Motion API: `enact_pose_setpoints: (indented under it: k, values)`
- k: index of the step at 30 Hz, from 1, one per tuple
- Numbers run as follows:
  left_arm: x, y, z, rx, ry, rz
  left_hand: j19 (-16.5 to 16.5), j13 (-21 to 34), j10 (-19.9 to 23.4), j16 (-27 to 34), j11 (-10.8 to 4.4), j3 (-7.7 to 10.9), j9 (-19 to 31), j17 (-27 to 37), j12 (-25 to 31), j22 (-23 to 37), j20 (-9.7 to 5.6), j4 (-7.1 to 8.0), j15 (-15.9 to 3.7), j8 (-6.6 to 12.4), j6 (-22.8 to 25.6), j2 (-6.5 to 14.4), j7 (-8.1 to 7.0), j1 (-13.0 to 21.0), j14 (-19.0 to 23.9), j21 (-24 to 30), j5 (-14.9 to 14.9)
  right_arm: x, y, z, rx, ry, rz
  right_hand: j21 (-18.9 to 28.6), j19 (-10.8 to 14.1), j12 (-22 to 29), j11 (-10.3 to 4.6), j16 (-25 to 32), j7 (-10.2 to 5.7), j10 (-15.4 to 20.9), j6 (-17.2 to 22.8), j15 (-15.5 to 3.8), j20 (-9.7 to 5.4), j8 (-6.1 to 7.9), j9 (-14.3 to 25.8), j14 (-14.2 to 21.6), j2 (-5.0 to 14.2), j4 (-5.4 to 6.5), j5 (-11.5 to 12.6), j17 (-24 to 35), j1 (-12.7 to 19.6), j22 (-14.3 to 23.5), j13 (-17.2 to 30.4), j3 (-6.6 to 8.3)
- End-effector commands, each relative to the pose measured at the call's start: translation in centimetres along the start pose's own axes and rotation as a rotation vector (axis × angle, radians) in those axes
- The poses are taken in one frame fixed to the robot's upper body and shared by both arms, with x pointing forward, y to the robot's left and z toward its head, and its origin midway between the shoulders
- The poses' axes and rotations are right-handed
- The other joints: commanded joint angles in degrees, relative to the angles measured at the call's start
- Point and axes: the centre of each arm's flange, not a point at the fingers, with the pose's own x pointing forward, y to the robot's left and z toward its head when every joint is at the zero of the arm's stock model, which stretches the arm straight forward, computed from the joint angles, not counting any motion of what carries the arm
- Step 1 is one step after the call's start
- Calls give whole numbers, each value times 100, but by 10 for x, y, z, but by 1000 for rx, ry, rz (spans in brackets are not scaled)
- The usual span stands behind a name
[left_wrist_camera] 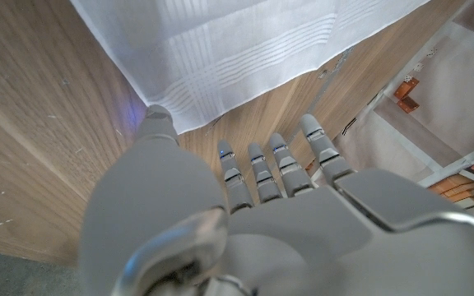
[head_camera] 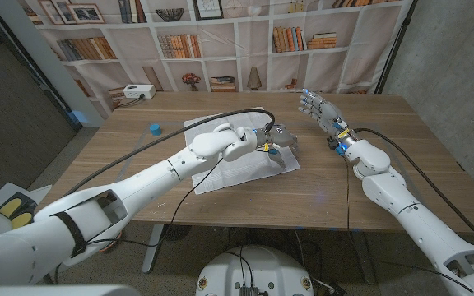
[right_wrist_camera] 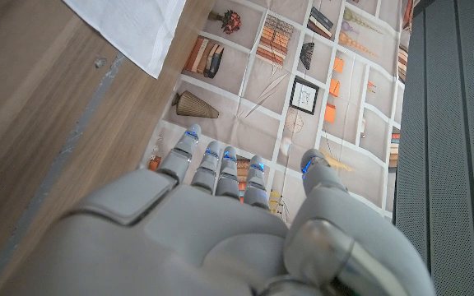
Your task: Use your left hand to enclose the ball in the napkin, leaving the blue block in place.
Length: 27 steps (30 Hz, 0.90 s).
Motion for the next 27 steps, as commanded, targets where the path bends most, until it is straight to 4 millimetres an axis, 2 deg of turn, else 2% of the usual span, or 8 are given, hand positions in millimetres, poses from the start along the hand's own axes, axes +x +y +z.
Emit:
enact_pose_setpoints:
  k: [1, 10, 20, 22, 24, 25, 27]
  values:
    - [6, -17, 2, 43, 3, -3, 54, -4, 59, 27, -21, 31, 17, -10, -15, 25, -8, -39, -138, 37, 120, 9, -42, 103, 69, -15, 42, -2, -3, -2, -1, 6, -6, 35, 21, -22, -20, 8, -5, 34, 47, 12, 28, 3, 1, 43, -36, -4, 0, 13, -4, 10, 6, -7]
    - [12, -27, 4, 23, -6, 4, 120, -6, 246, 38, -29, 13, 13, -43, 40, 27, -36, -52, -165, 75, 355, -8, -97, 73, 114, -42, 71, -2, -6, -5, 5, 15, -15, 33, 17, -25, -18, 6, -8, 31, 47, 8, 33, 1, 1, 41, -36, -9, 1, 9, -2, 10, 6, -9]
    - [20, -42, 5, 18, -3, -41, 186, 3, 318, 42, -40, 59, 12, -68, 61, 29, -44, -88, -183, 83, 509, 63, -34, 127, 149, -64, 111, 0, -10, -8, 5, 19, -20, 33, 19, -26, -11, 9, -8, 31, 43, 14, 33, -2, 1, 49, -33, -13, 3, 5, 0, 11, 6, -11]
    - [21, -43, 5, 12, -5, -46, 185, 3, 299, 37, -24, 102, 11, -72, 46, 30, -44, -92, -174, 120, 677, 149, -50, 149, 131, -88, 122, 1, -11, -8, 5, 19, -21, 34, 19, -26, -11, 9, -7, 32, 43, 15, 34, -3, 1, 49, -32, -13, 3, 4, -1, 11, 6, -11]
    - [22, -44, 5, 11, -7, -45, 195, 2, 367, 34, -27, 137, 9, -90, 63, 31, -59, -118, -173, 192, 976, 204, 53, 176, 135, -121, 123, 1, -11, -8, 3, 19, -22, 34, 19, -27, -15, 8, -3, 28, 43, 15, 32, -3, 2, 46, -32, -14, 3, 4, -1, 11, 6, -12]
    - [22, -44, 5, 10, -6, -47, 217, 1, 451, 44, -74, 164, 8, -100, 88, 31, -69, -140, -195, 222, 1128, 239, 64, 203, 163, -134, 119, 2, -11, -8, 2, 19, -22, 34, 20, -26, -17, 7, -4, 31, 44, 13, 32, -3, 2, 42, -31, -14, 3, 4, -1, 11, 6, -12]
    - [23, -46, 5, 7, -6, -47, 239, 0, 546, 58, -62, 199, 8, -110, 115, 32, -66, -164, -216, 255, 1285, 289, 124, 239, 199, -147, 112, 2, -12, -8, 5, 23, -26, 34, 20, -25, -12, 8, -6, 35, 43, 13, 31, -3, 2, 44, -30, -14, 3, 3, -1, 11, 6, -13]
